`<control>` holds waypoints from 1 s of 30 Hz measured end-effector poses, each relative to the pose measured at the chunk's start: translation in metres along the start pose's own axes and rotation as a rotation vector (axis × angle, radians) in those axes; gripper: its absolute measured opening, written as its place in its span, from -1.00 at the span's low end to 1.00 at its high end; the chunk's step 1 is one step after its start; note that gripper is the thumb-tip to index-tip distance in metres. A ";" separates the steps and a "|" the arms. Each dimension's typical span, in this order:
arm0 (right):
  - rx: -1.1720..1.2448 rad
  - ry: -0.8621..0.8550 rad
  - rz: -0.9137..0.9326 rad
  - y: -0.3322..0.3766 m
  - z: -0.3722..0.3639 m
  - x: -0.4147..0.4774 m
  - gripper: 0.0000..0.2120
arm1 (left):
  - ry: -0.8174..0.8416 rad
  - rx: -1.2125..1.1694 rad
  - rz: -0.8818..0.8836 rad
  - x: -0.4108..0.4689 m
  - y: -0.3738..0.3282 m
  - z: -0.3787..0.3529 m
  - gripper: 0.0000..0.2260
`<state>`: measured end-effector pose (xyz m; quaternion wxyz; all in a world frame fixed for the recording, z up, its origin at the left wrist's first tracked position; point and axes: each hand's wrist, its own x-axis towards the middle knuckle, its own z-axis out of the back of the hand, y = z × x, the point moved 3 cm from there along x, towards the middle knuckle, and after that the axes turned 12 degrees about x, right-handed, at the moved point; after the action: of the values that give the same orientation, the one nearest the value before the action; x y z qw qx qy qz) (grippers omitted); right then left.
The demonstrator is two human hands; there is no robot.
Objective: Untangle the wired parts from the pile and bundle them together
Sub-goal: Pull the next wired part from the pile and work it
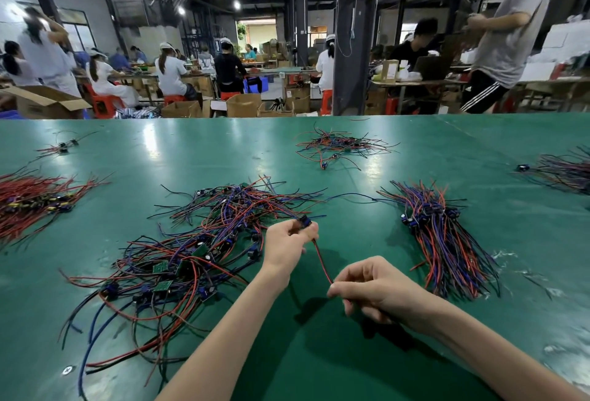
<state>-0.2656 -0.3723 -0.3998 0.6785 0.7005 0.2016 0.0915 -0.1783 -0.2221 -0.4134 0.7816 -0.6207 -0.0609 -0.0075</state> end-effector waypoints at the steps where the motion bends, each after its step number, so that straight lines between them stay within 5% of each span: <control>1: 0.005 0.019 -0.016 0.000 0.000 -0.001 -0.89 | 0.020 -0.024 0.013 -0.002 -0.001 -0.003 -0.84; 7: -0.003 -0.023 -0.010 0.004 0.003 0.002 -0.72 | 0.156 -0.154 0.088 -0.010 -0.006 -0.011 -0.86; 14: 0.033 -0.178 0.025 0.002 0.014 0.009 -0.79 | 0.313 -0.107 0.045 -0.021 -0.011 -0.025 -0.88; 22: 0.130 -0.541 0.318 0.041 0.083 0.005 -0.84 | 0.322 -0.160 0.087 -0.022 -0.012 -0.023 -0.78; 26: -0.061 -0.730 0.159 0.035 0.120 -0.009 -0.80 | 0.264 -0.151 0.061 -0.022 -0.011 -0.022 -0.73; 30: -0.523 -0.898 0.001 0.033 0.136 -0.023 -0.79 | 0.215 0.002 -0.004 -0.024 -0.008 -0.020 -0.70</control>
<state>-0.2264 -0.5057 -0.3719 0.8505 0.4778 -0.1392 -0.1703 -0.2007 -0.2446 -0.4128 0.7842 -0.6155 0.0219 -0.0755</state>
